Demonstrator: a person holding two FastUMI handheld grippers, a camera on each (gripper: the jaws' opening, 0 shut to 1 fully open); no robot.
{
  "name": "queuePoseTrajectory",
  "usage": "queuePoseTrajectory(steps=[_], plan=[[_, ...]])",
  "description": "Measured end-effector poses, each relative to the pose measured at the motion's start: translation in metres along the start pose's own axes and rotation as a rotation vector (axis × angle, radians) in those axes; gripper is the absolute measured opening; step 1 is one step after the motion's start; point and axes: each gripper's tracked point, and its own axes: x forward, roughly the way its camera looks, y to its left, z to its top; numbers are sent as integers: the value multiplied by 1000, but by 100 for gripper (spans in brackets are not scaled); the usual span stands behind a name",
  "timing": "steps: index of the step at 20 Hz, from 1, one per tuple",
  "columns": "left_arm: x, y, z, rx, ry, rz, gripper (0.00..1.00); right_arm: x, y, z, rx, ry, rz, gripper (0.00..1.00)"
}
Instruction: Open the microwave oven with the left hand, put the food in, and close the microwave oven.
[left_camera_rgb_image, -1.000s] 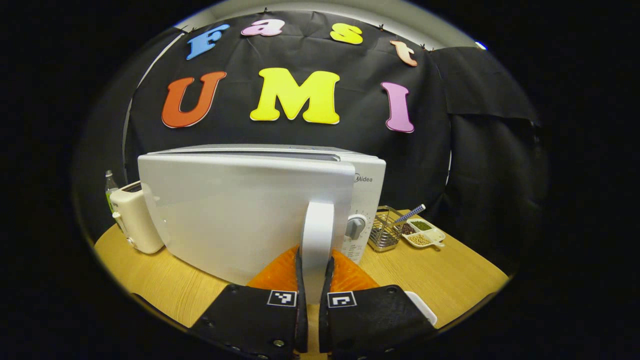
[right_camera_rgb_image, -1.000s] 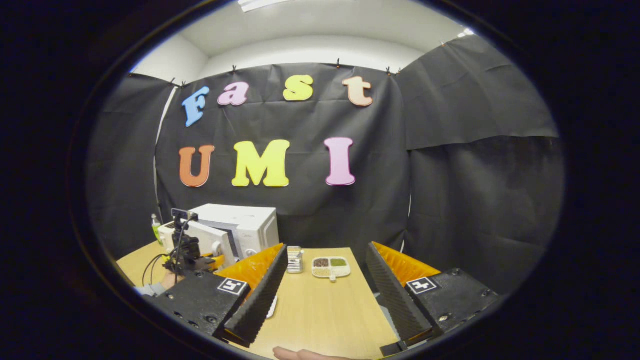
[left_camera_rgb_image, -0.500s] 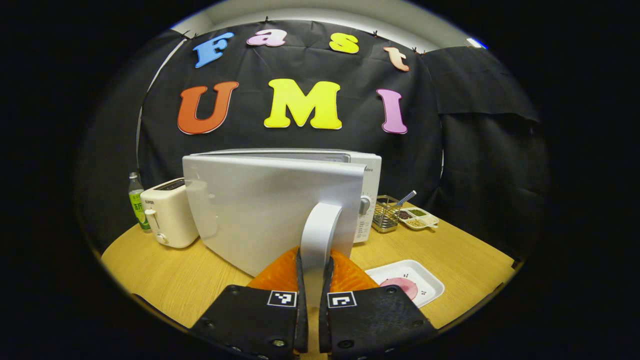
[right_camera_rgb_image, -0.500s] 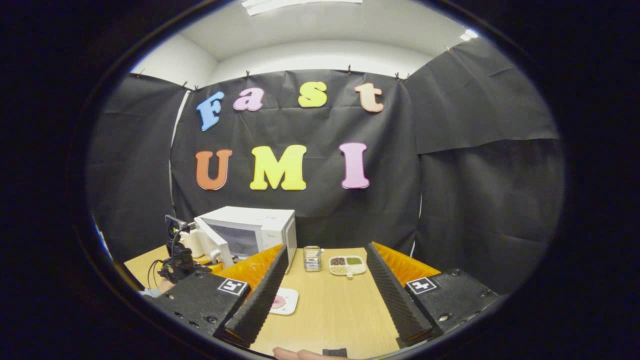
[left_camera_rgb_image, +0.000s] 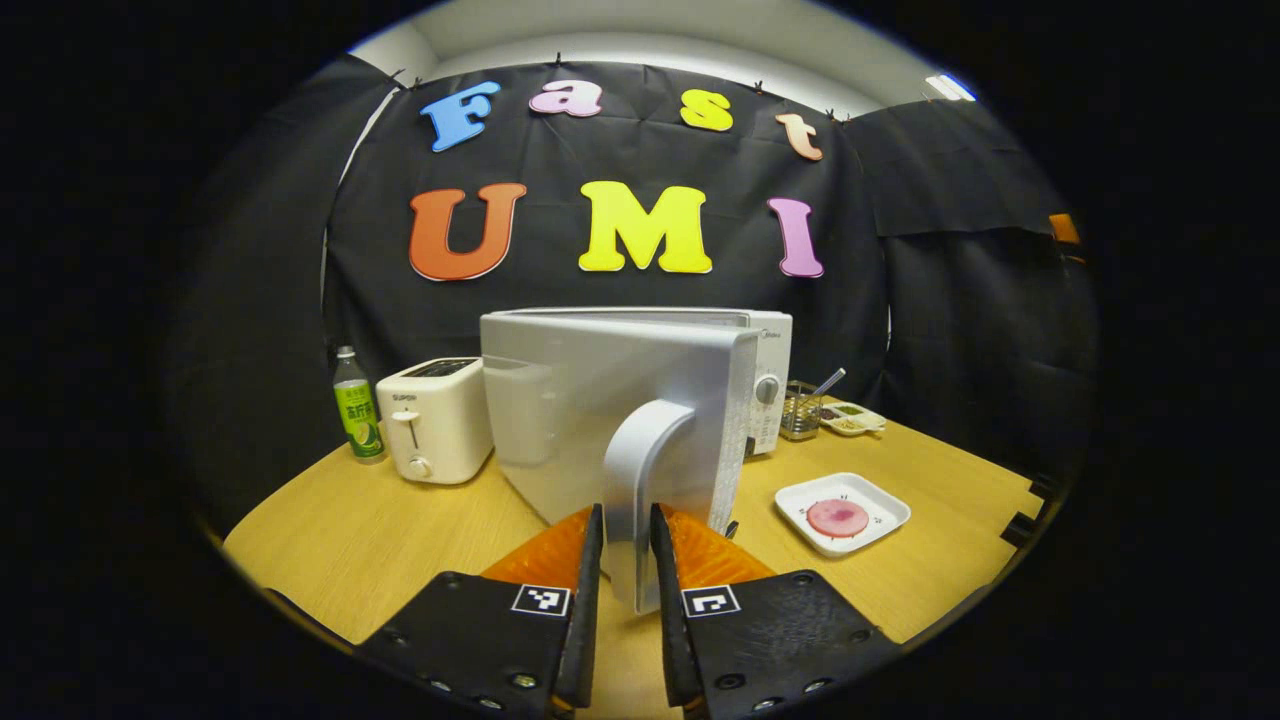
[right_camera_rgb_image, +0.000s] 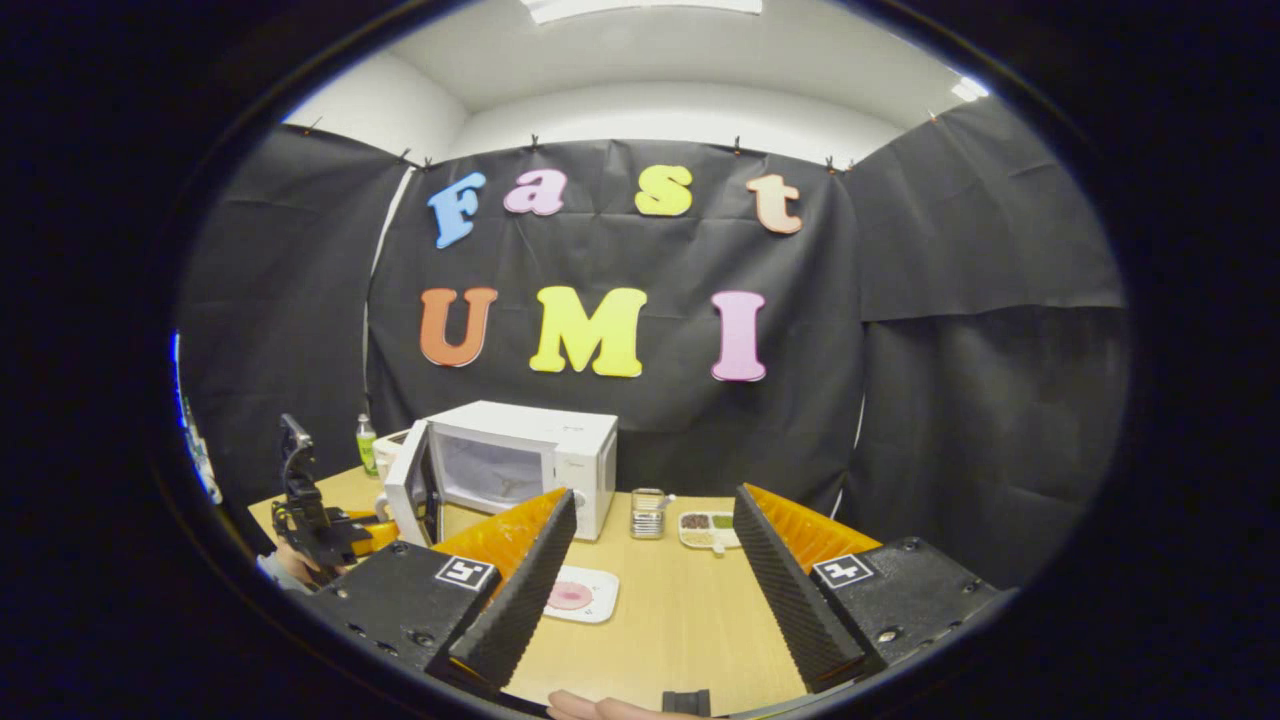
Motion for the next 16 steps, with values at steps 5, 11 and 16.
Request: queuePoseTrajectory(steps=[5, 11, 16], plan=[[-66, 66, 0, -91, -29, 134, 93, 11, 27, -13, -18, 25, 45, 100], [-130, 89, 27, -128, -86, 182, 92, 37, 44, -35, -31, 107, 62, 100], [-166, 80, 64, -146, -155, 190, 92, 75, 45, -47, -90, 213, 65, 100]])
